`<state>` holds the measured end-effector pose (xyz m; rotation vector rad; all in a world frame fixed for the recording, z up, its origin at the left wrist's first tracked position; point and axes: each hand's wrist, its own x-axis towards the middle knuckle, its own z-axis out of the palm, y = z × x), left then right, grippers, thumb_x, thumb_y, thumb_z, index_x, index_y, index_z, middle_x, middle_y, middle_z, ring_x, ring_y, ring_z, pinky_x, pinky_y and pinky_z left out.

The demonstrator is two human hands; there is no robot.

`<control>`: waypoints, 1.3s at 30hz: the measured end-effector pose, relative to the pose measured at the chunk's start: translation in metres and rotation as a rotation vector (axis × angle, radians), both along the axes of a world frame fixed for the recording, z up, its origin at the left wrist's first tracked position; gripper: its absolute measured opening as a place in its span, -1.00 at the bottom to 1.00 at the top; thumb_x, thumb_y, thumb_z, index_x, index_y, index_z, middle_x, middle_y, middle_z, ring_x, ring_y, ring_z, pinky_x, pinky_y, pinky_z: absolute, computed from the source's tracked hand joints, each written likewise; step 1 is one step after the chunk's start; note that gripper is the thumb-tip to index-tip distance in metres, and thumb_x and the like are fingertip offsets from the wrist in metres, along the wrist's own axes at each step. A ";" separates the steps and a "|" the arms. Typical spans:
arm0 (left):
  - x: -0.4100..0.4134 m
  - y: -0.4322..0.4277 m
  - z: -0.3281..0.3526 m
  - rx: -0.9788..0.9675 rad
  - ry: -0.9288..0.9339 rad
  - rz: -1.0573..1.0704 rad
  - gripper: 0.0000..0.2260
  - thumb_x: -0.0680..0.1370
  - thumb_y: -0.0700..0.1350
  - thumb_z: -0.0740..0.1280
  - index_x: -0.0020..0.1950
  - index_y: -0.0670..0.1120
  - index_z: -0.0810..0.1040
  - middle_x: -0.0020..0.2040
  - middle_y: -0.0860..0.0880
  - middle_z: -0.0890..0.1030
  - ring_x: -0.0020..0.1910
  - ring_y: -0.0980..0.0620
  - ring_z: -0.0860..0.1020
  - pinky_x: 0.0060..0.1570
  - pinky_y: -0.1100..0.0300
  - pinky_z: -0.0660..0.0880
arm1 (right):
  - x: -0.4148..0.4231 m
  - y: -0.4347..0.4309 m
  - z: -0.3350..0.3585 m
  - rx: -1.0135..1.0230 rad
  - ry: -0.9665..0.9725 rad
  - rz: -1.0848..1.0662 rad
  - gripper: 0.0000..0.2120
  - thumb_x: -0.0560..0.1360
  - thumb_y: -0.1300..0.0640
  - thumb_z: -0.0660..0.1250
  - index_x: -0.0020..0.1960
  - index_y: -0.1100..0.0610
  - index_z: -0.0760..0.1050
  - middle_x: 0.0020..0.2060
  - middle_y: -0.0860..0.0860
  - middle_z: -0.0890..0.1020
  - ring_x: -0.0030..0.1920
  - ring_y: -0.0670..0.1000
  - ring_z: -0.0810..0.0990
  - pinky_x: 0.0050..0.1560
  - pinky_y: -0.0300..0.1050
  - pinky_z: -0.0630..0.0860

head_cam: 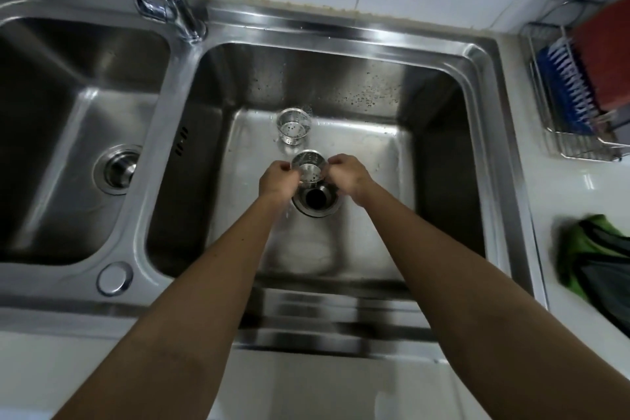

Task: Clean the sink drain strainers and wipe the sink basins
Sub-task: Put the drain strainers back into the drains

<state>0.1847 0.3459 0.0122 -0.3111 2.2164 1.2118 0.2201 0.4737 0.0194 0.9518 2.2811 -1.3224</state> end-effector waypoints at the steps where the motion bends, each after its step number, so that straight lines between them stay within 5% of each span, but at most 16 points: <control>1: 0.004 -0.002 0.003 0.008 0.003 0.023 -0.73 0.53 -0.07 0.30 0.20 -0.12 0.53 0.15 -0.11 0.59 0.16 -0.12 0.53 0.14 0.09 0.45 | 0.003 -0.001 0.004 -0.038 0.010 -0.020 -0.81 0.46 0.15 0.30 0.01 0.20 0.60 -0.06 0.19 0.66 0.01 0.18 0.62 0.05 0.10 0.56; 4: 0.013 -0.011 0.019 0.049 0.027 0.084 -0.78 0.52 -0.05 0.29 0.11 -0.10 0.54 0.09 -0.13 0.62 0.12 -0.13 0.56 0.17 0.03 0.51 | 0.008 -0.004 0.024 -0.108 0.060 -0.072 -0.90 0.45 0.19 0.31 -0.21 0.03 0.50 -0.20 0.13 0.62 -0.19 0.09 0.60 -0.24 -0.08 0.54; 8: 0.003 -0.034 0.053 0.107 0.108 0.158 -0.92 0.45 -0.03 0.30 -0.14 -0.01 0.54 0.00 -0.10 0.64 0.05 -0.10 0.60 0.17 -0.04 0.52 | -0.005 -0.013 0.072 -0.155 0.150 -0.014 -0.90 0.46 0.26 0.28 -0.11 0.07 0.48 -0.26 0.08 0.59 -0.30 0.04 0.58 -0.20 -0.04 0.59; 11: -0.003 -0.059 0.106 0.149 0.205 0.228 -0.88 0.50 -0.07 0.29 -0.20 -0.06 0.53 -0.15 -0.12 0.63 -0.15 -0.08 0.61 -0.11 0.13 0.52 | -0.029 -0.034 0.116 -0.170 0.228 0.103 -0.88 0.48 0.26 0.24 -0.14 0.07 0.48 -0.32 0.03 0.57 -0.39 -0.02 0.55 -0.30 -0.12 0.53; 13: -0.013 -0.087 0.133 0.137 0.272 0.268 -0.80 0.50 -0.01 0.28 -0.12 -0.13 0.58 -0.19 -0.13 0.63 -0.23 -0.08 0.60 -0.19 0.14 0.54 | -0.047 -0.056 0.146 -0.166 0.287 0.199 -0.87 0.50 0.24 0.24 -0.19 0.08 0.48 -0.33 0.02 0.56 -0.39 -0.01 0.56 -0.32 -0.16 0.50; 15: -0.026 -0.116 0.149 0.125 0.315 0.304 -0.75 0.43 0.05 0.27 -0.17 -0.09 0.61 -0.15 -0.18 0.66 -0.11 -0.18 0.64 -0.06 -0.01 0.57 | -0.062 -0.081 0.168 -0.174 0.321 0.278 -0.89 0.54 0.22 0.22 -0.14 0.12 0.48 -0.32 0.05 0.56 -0.35 0.01 0.59 -0.31 -0.16 0.50; 20: -0.038 -0.178 0.182 0.102 0.372 0.447 -0.80 0.56 -0.04 0.24 -0.25 -0.04 0.49 -0.13 -0.13 0.62 -0.15 -0.08 0.58 -0.17 0.11 0.41 | -0.093 -0.154 0.187 -0.186 0.310 0.439 -0.88 0.52 0.18 0.22 -0.09 0.13 0.53 -0.31 0.07 0.58 -0.31 0.02 0.62 -0.37 -0.20 0.50; 24: -0.055 -0.227 0.155 0.080 0.312 0.518 -0.81 0.55 0.03 0.24 -0.07 -0.08 0.52 -0.08 -0.14 0.62 -0.03 -0.14 0.60 -0.05 0.04 0.49 | -0.114 -0.200 0.170 -0.144 0.255 0.548 -0.78 0.53 0.20 0.20 0.04 0.27 0.56 -0.15 0.18 0.62 -0.07 0.16 0.66 -0.09 0.01 0.59; 28: -0.086 -0.262 0.118 0.090 0.187 0.454 -0.76 0.59 0.04 0.21 -0.20 -0.03 0.48 -0.01 -0.14 0.59 -0.02 -0.10 0.55 0.02 0.04 0.45 | -0.145 -0.240 0.121 -0.200 0.124 0.425 -0.75 0.51 0.19 0.21 0.09 0.26 0.57 -0.20 0.11 0.58 -0.18 0.06 0.59 -0.24 -0.12 0.52; 31: -0.111 -0.283 0.082 0.107 0.086 0.429 -0.78 0.55 0.09 0.22 -0.11 -0.04 0.52 0.07 -0.13 0.61 0.06 -0.12 0.57 0.09 0.01 0.46 | -0.169 -0.264 0.088 -0.237 0.029 0.284 -0.86 0.50 0.24 0.21 -0.10 0.25 0.53 -0.21 0.17 0.59 -0.22 0.13 0.63 -0.17 -0.02 0.64; 34: -0.132 -0.300 0.044 0.104 -0.009 0.418 -0.74 0.54 0.08 0.19 -0.05 -0.08 0.53 0.02 -0.14 0.59 0.01 -0.10 0.55 0.06 0.03 0.44 | -0.192 -0.286 0.065 -0.148 -0.026 0.259 -0.76 0.53 0.19 0.21 -0.31 0.12 0.37 -0.19 0.12 0.55 -0.19 0.08 0.58 -0.15 -0.06 0.62; 36: -0.142 -0.306 0.024 0.134 -0.068 0.427 -0.78 0.55 -0.03 0.18 -0.12 -0.12 0.54 -0.05 -0.18 0.55 -0.07 -0.09 0.52 -0.01 -0.01 0.46 | -0.205 -0.300 0.045 -0.157 -0.134 0.279 -0.82 0.52 0.18 0.23 -0.26 0.15 0.45 -0.18 0.13 0.59 -0.17 0.08 0.59 -0.26 -0.14 0.58; 39: -0.156 -0.310 0.004 0.096 -0.105 0.384 -0.60 0.53 0.06 0.16 0.14 -0.21 0.55 0.08 -0.22 0.58 0.05 -0.17 0.57 0.13 -0.08 0.53 | -0.204 -0.316 0.012 -0.225 -0.271 0.159 -0.83 0.47 0.09 0.30 -0.10 0.20 0.56 -0.15 0.17 0.65 -0.25 0.12 0.63 -0.40 -0.20 0.50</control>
